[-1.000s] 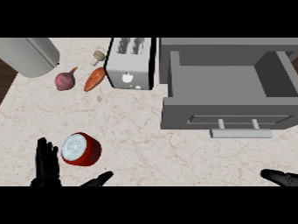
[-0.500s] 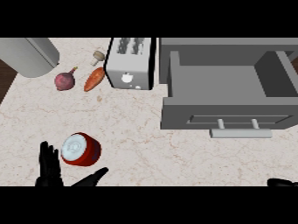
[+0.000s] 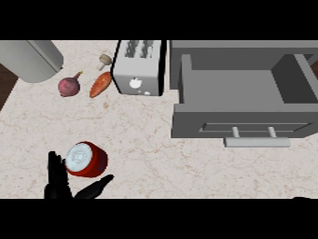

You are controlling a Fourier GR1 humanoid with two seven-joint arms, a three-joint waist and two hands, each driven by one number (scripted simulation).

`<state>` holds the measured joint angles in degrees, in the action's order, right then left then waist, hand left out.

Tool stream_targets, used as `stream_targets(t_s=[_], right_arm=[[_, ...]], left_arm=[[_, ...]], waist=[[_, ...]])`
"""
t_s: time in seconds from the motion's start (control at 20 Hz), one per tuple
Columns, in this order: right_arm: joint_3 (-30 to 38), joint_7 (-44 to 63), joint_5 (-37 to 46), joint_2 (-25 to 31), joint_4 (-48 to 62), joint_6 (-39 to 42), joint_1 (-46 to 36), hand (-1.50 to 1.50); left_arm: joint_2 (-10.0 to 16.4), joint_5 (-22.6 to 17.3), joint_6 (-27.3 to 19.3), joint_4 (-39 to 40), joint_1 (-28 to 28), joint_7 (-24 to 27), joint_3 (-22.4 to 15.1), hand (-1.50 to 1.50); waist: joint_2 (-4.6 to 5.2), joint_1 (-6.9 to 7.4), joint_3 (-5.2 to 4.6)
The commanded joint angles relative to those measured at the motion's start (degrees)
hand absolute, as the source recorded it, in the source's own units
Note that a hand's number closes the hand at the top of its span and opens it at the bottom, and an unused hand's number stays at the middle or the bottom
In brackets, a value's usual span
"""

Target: Pick up the can, place it into the drawer and close the drawer

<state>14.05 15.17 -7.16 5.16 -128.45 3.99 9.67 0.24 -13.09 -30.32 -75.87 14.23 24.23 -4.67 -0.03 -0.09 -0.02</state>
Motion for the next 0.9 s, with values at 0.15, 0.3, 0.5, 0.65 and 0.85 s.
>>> stream_targets(t_s=[0.15, 0.3, 0.5, 0.65, 0.85], right_arm=[[1.5, 2.5, 0.0, 0.9, 0.1, 0.0, -3.2, -1.50], [3.3, -4.4, -0.6, -0.7, 2.7, 3.3, 1.9, -1.50], [1.2, -1.1, 1.5, -1.7, -0.1, 2.1, 1.0, -1.50], [2.9, -0.4, -0.1, -0.9, 0.4, 2.5, -0.6, -1.50], [5.2, 0.9, -1.9, 1.5, 2.6, 2.6, -3.9, -1.50]], left_arm=[[-0.1, -2.2, 1.2, 8.5, -7.1, 1.7, 5.2, -1.50], [0.2, -3.2, 4.2, 12.0, -5.7, 7.4, 6.2, -1.50], [-0.2, -2.3, 3.4, 15.6, -12.0, 6.2, 5.9, -1.50], [1.0, -3.8, 8.4, 21.2, -13.6, 9.5, 8.8, -1.50], [2.2, -2.9, 11.4, 22.2, -15.6, 7.9, 7.2, -1.50]], waist=[[0.02, 0.06, 0.01], [0.00, -0.02, 0.02], [0.01, -0.09, 0.02], [0.01, -0.06, 0.01], [0.03, -0.02, 0.01]])
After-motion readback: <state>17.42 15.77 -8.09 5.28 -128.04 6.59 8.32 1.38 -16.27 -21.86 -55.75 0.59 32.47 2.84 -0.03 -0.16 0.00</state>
